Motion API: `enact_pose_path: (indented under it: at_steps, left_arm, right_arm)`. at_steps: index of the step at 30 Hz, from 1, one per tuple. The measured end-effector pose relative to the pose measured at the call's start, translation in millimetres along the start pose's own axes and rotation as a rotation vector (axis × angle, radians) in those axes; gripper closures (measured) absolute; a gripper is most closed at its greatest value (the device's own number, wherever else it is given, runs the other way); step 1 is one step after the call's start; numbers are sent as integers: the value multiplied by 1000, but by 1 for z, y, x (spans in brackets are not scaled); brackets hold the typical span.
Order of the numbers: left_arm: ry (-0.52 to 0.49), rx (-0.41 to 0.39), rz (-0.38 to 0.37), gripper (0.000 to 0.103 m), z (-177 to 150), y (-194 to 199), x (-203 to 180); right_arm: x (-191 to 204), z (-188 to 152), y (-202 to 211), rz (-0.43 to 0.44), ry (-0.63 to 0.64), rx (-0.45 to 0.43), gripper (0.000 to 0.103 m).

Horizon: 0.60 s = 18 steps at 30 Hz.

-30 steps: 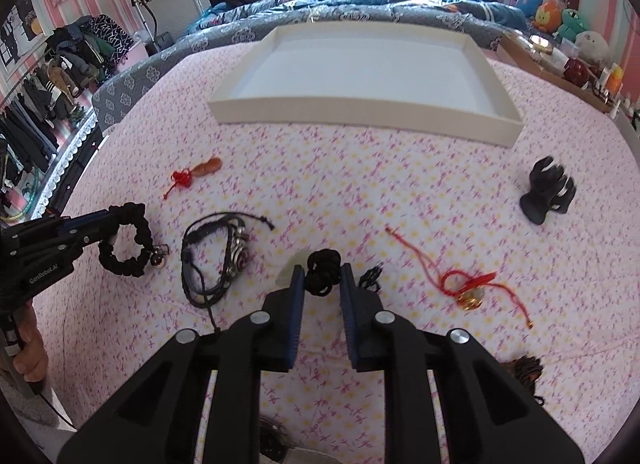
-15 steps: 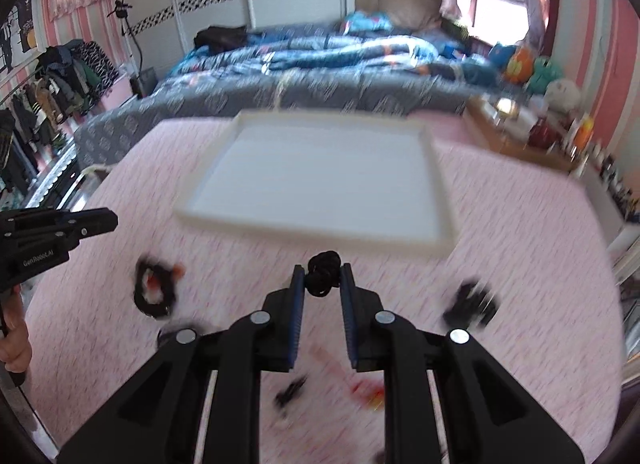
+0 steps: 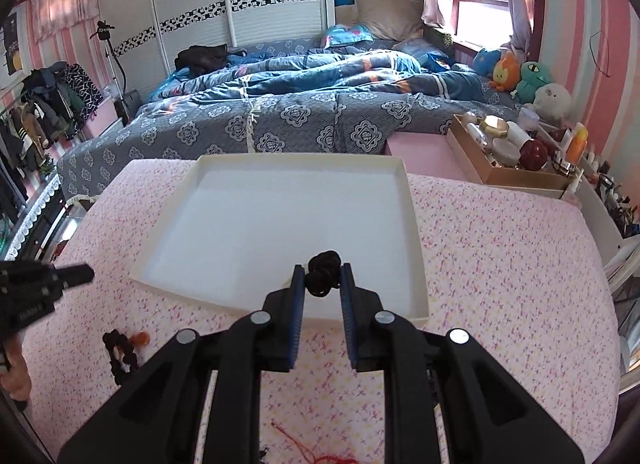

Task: Organize jewelry
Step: 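Carry the black beaded bracelet with the left tool into the white tray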

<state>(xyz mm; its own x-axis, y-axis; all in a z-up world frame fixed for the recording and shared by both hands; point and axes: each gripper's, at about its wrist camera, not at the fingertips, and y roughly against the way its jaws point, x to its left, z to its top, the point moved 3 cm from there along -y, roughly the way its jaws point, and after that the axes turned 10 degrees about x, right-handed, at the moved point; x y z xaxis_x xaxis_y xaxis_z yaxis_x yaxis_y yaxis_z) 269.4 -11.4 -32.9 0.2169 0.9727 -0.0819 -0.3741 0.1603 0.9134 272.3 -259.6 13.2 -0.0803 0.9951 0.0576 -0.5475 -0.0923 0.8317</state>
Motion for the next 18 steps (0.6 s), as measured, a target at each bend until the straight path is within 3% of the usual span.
enact_pose_path:
  at_steps: [3,6,8,10,11,18]
  left_arm:
    - [-28,41,7,102,-25,-14,3]
    - [-38,79,12,94,-44,-31,5]
    - [-44,87,-2,79,-51,-40,6]
    - [-49,81,-6,50,-55,-43,8]
    - [-49,72,-13,46,-57,-44,9]
    - [-103,50,-37,45,-59,-49,-2]
  right_arm:
    - [6,-13,0,11,14,14,85]
    - [9,-25,-3,16,20,32,85]
    - [9,-31,-5,21,18,42,85]
    - [8,-33,-7,17,18,47,85]
    - [8,-34,-8,16,18,49,85]
    - [8,-37,-13,10,14,63,85]
